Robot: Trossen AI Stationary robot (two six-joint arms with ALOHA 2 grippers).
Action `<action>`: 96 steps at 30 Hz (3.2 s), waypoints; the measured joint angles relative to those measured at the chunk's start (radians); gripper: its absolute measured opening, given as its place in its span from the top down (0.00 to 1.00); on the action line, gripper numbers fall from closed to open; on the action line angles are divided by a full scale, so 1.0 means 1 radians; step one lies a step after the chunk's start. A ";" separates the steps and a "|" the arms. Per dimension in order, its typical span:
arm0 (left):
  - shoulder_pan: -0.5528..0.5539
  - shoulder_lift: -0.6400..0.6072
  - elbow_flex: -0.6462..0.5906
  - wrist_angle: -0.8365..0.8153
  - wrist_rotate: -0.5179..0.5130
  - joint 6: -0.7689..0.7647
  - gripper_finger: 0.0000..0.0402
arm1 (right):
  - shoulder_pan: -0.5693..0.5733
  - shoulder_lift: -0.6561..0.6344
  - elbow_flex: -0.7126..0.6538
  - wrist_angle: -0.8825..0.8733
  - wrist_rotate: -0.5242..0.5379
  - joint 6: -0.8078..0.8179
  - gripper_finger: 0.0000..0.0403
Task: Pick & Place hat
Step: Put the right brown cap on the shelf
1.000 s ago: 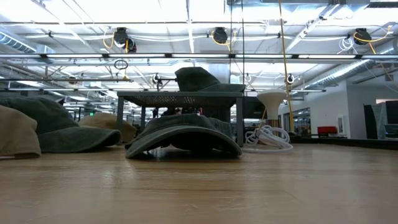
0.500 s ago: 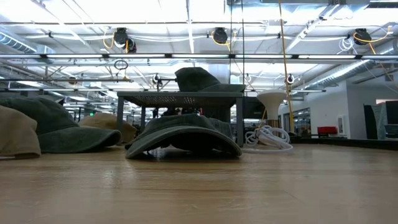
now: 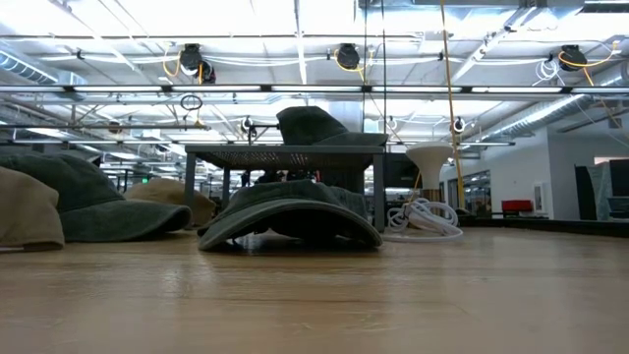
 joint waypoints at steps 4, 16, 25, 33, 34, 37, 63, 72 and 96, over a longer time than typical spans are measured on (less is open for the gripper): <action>-0.001 -0.057 0.000 0.014 -0.129 0.087 0.98 | 0.002 -0.028 0.000 0.020 0.172 -0.056 0.62; -0.026 -0.122 0.000 0.305 -0.378 0.410 0.98 | 0.003 -0.048 0.000 0.019 0.297 -0.171 0.63; -0.026 -0.062 0.001 0.558 -0.421 0.627 0.98 | 0.024 -0.008 0.000 0.075 0.291 -0.152 0.63; -0.036 0.051 0.001 0.804 -0.416 0.667 0.98 | 0.063 0.101 -0.002 0.357 0.328 -0.193 0.65; -0.041 0.067 0.001 0.841 -0.411 0.685 0.98 | 0.063 0.118 -0.002 0.413 0.344 -0.183 0.65; -0.057 0.111 0.001 0.921 -0.386 0.774 0.98 | 0.062 0.181 -0.001 0.600 0.347 -0.172 0.65; -0.177 0.178 0.021 0.839 -0.308 0.897 0.98 | 0.077 0.243 -0.001 0.808 0.236 -0.337 0.68; -0.182 0.178 0.021 0.832 -0.307 0.861 0.98 | 0.082 0.244 -0.001 0.897 0.239 -0.363 0.68; -0.197 0.192 0.022 0.818 -0.386 0.786 0.98 | 0.096 0.243 -0.001 0.898 0.288 -0.358 0.82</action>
